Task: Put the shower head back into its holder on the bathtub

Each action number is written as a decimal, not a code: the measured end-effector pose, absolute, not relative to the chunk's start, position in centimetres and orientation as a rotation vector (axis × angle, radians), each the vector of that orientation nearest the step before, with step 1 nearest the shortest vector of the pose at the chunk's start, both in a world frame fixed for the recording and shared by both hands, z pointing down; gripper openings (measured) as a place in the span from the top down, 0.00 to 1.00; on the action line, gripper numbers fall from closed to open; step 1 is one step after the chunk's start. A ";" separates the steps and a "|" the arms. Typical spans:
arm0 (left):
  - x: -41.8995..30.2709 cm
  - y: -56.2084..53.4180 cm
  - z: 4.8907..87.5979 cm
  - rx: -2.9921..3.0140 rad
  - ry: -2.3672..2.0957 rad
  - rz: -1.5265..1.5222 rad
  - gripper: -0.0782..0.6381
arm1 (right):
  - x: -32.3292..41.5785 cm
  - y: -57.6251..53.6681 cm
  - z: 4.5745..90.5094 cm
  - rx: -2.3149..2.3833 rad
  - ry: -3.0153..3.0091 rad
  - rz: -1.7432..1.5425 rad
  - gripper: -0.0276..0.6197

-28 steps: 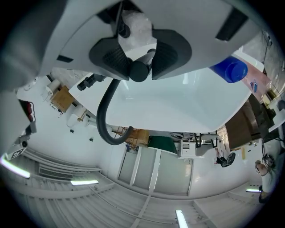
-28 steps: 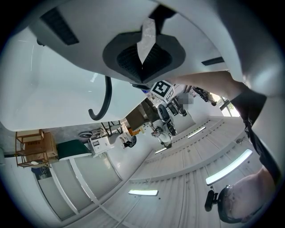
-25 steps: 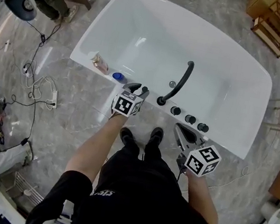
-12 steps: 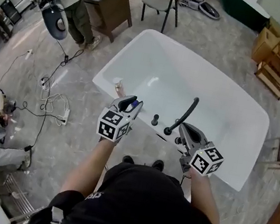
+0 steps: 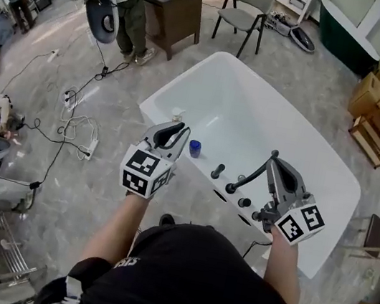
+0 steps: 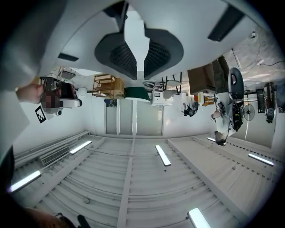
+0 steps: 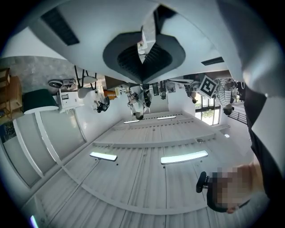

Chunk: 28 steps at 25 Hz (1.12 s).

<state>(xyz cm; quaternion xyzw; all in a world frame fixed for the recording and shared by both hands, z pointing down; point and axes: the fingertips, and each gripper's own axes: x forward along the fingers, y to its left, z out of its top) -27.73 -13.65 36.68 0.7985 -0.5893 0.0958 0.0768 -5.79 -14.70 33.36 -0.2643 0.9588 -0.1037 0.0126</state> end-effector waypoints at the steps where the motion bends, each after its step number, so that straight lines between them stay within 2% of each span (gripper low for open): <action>1: -28.3 -13.7 36.2 2.393 -1.777 0.278 0.81 | -5.9 -15.0 32.8 -0.834 2.984 -0.298 0.94; 14: -30.7 -15.3 34.8 2.401 -1.782 0.195 0.81 | -8.9 -15.1 31.5 -0.939 2.994 -0.151 0.94; 28: -28.1 -16.4 36.2 2.431 -1.691 0.226 0.82 | -3.4 -14.9 34.9 -1.133 2.920 -0.312 0.94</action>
